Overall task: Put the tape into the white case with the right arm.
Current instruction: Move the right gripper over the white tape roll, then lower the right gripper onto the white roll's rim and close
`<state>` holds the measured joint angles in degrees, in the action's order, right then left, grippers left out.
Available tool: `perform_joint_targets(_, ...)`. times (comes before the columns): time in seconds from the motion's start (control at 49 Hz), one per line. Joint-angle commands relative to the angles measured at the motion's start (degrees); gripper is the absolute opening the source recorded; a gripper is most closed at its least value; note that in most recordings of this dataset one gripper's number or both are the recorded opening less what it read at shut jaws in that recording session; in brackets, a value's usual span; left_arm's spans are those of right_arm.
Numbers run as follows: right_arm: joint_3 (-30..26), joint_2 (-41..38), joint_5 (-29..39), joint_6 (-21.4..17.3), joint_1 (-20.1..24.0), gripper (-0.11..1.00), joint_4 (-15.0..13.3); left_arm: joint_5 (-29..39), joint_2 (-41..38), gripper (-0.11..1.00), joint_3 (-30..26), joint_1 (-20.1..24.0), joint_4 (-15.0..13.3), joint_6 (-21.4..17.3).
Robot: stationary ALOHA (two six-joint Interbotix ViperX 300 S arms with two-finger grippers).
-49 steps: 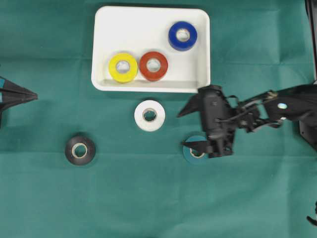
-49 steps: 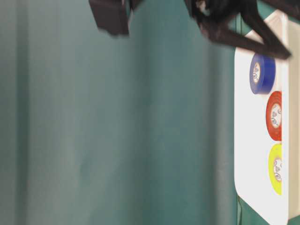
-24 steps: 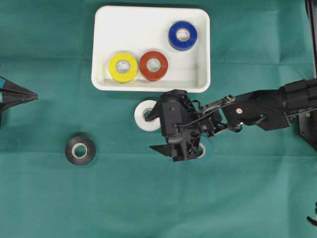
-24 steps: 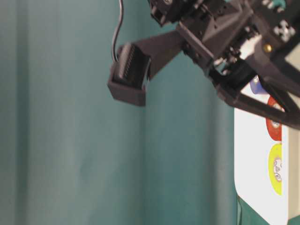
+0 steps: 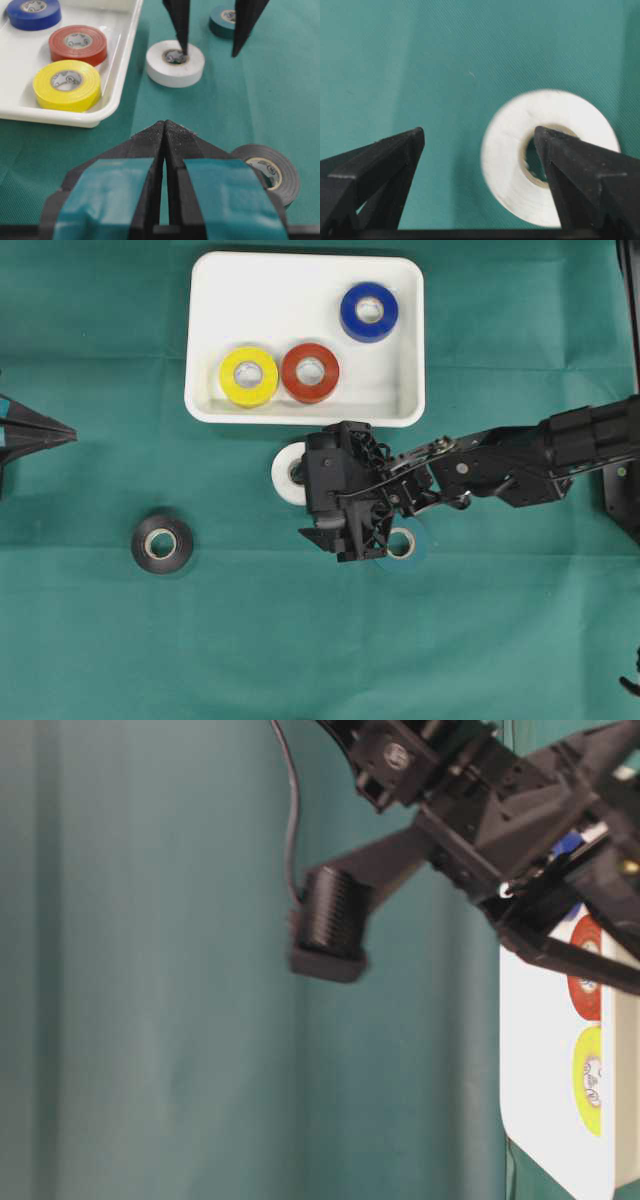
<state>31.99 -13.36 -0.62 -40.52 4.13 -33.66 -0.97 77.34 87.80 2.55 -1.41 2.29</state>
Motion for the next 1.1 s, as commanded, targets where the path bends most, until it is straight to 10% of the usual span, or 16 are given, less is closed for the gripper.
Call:
perform_joint_targets(0.0,-2.11,0.35,3.08,-0.09,0.26,0.62,0.09,-0.35,-0.44,0.00,-0.53,0.18,-0.09,0.00)
perform_joint_targets(0.51,-3.34,-1.23,6.15,0.09,0.44,0.60,0.09,-0.35,-0.44,0.00,-0.35,0.18,-0.09,0.00)
perform_joint_targets(0.776,-3.43,-1.85,5.80,-0.09,0.62,0.06,0.09,-0.35,-0.44,0.00,-0.44,0.18,-0.09,0.00)
perform_joint_targets(1.082,-3.69,0.53,6.06,-0.09,1.05,0.03,0.18,-0.35,-0.44,0.00,-0.44,0.18,-0.09,0.00)
